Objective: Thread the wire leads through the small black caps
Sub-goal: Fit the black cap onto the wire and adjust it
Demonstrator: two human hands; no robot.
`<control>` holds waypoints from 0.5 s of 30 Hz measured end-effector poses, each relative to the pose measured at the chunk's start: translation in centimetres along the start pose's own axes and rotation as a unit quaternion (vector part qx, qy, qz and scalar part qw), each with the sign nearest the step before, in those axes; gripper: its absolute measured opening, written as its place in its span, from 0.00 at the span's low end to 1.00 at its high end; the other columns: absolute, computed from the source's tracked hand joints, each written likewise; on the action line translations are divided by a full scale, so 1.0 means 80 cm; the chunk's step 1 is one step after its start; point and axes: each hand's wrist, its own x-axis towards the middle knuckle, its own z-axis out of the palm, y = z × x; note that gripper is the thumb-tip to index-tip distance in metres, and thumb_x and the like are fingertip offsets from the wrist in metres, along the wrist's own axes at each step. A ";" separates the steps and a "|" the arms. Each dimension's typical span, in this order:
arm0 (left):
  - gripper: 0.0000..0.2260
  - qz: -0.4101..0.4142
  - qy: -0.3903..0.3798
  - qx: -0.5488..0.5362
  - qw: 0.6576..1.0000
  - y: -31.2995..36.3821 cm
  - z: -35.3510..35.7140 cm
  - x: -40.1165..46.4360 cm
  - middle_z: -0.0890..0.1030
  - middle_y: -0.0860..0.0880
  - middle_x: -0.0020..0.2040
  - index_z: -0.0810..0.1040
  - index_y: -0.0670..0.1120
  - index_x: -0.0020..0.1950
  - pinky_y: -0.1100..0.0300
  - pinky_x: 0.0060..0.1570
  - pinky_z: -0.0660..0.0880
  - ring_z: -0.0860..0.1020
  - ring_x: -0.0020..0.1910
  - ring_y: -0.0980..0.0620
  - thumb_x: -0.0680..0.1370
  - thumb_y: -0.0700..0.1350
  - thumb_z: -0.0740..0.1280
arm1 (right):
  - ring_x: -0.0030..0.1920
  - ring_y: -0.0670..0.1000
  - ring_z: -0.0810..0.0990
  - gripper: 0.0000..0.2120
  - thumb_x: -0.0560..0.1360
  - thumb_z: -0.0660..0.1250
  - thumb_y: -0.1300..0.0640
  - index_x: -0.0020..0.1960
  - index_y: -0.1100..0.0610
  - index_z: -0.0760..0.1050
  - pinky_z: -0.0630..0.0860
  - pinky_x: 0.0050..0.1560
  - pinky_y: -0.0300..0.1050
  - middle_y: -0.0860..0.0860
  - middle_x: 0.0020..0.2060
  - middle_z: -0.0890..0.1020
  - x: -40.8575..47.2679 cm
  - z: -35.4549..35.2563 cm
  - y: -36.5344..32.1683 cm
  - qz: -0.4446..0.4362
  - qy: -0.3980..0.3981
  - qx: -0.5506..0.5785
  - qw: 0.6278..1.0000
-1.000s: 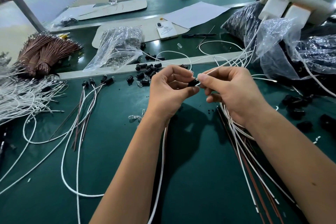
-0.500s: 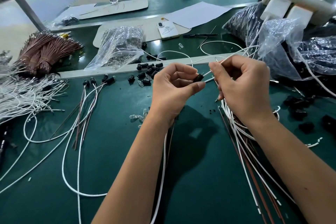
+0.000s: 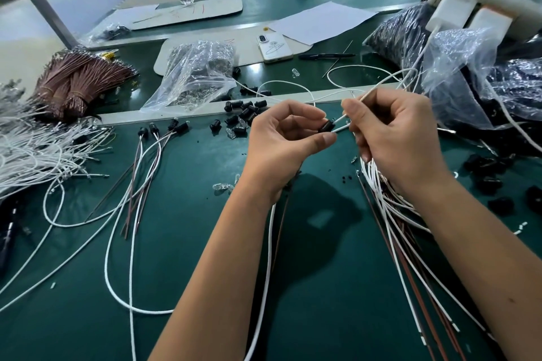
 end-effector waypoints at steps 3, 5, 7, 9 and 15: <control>0.13 -0.009 0.016 -0.005 1.000 -0.001 0.001 0.002 0.85 0.50 0.40 0.81 0.44 0.45 0.55 0.50 0.82 0.83 0.41 0.54 0.68 0.29 0.78 | 0.23 0.52 0.74 0.12 0.79 0.74 0.54 0.39 0.56 0.80 0.72 0.22 0.43 0.51 0.28 0.80 0.001 -0.001 0.001 0.004 -0.002 0.036 0.999; 0.13 -0.006 0.014 0.000 1.000 -0.001 0.002 0.001 0.85 0.48 0.41 0.81 0.43 0.45 0.56 0.50 0.81 0.83 0.42 0.53 0.68 0.29 0.78 | 0.23 0.51 0.75 0.09 0.78 0.75 0.57 0.40 0.57 0.81 0.73 0.22 0.43 0.50 0.28 0.80 0.001 0.001 0.000 0.001 -0.024 0.034 0.999; 0.13 -0.003 0.012 -0.001 1.000 -0.002 0.002 0.000 0.85 0.47 0.42 0.82 0.42 0.46 0.56 0.50 0.81 0.83 0.43 0.52 0.68 0.30 0.78 | 0.23 0.51 0.75 0.08 0.78 0.74 0.59 0.41 0.58 0.81 0.74 0.23 0.43 0.50 0.28 0.81 -0.001 0.004 0.001 0.008 -0.039 0.032 0.999; 0.12 -0.005 0.011 -0.010 1.000 -0.002 0.001 0.001 0.85 0.47 0.42 0.82 0.43 0.46 0.56 0.50 0.81 0.83 0.43 0.51 0.68 0.30 0.78 | 0.24 0.51 0.75 0.08 0.79 0.74 0.60 0.41 0.58 0.81 0.74 0.23 0.42 0.50 0.29 0.81 -0.001 0.003 0.000 0.020 -0.034 0.050 0.998; 0.11 0.000 0.009 -0.014 1.000 -0.002 0.001 0.001 0.86 0.44 0.43 0.82 0.42 0.46 0.53 0.51 0.82 0.84 0.44 0.49 0.68 0.30 0.78 | 0.24 0.51 0.74 0.09 0.77 0.76 0.59 0.39 0.56 0.82 0.72 0.22 0.41 0.52 0.29 0.81 -0.001 0.002 -0.001 0.046 -0.032 0.074 0.996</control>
